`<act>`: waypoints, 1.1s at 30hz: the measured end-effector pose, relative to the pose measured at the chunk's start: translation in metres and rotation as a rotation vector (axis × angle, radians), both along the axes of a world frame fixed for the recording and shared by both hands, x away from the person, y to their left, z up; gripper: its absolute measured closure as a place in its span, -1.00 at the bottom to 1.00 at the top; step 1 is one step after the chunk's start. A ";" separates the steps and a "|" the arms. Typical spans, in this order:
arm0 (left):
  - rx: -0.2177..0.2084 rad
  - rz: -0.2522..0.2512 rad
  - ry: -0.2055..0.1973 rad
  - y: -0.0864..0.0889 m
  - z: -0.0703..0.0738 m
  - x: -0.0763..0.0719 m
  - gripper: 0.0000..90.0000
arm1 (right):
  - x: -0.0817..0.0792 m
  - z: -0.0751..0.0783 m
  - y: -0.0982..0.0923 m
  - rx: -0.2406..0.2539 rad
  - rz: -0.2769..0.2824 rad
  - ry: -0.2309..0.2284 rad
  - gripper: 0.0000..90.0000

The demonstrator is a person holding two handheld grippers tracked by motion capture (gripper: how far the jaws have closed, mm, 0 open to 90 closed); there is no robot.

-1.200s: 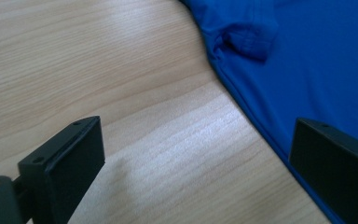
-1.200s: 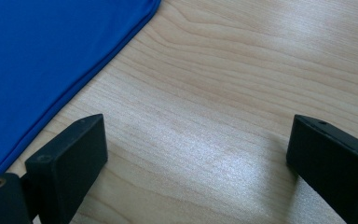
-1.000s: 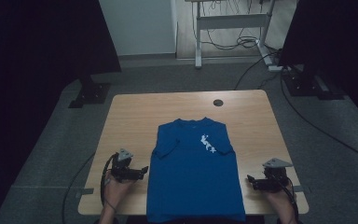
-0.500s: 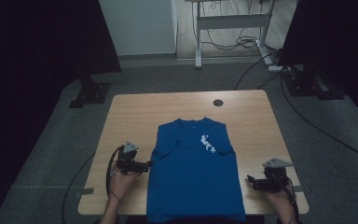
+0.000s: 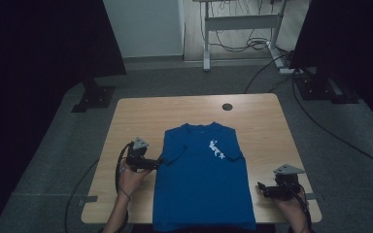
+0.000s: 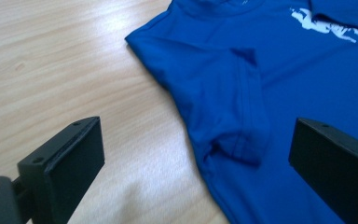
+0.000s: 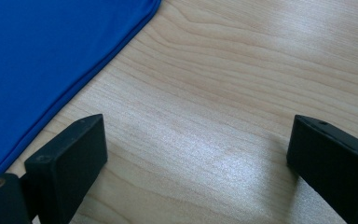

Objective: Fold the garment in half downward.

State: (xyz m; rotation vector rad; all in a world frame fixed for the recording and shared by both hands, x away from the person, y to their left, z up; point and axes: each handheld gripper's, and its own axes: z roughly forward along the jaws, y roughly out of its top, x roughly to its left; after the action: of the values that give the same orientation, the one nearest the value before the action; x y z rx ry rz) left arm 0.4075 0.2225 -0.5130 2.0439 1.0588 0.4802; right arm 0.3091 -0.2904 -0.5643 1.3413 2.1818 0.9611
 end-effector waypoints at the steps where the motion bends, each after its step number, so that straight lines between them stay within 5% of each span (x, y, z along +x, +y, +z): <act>1: -0.002 -0.002 0.001 -0.001 0.000 0.002 -0.92 | 0.000 0.000 0.000 0.000 0.000 0.000 -0.90; 21: -0.030 0.011 -0.018 -0.009 -0.011 0.045 -0.89 | 0.000 0.000 0.000 0.000 0.000 0.000 -0.90; 33: 0.001 0.019 -0.015 -0.012 -0.015 0.069 -0.88 | 0.000 0.000 0.000 0.000 0.000 0.000 -0.90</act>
State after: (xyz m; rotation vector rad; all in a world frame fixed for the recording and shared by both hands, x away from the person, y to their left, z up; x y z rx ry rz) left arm 0.4763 0.2103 -0.5285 2.0299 1.0698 0.5047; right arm 0.3091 -0.2905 -0.5643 1.3412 2.1819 0.9612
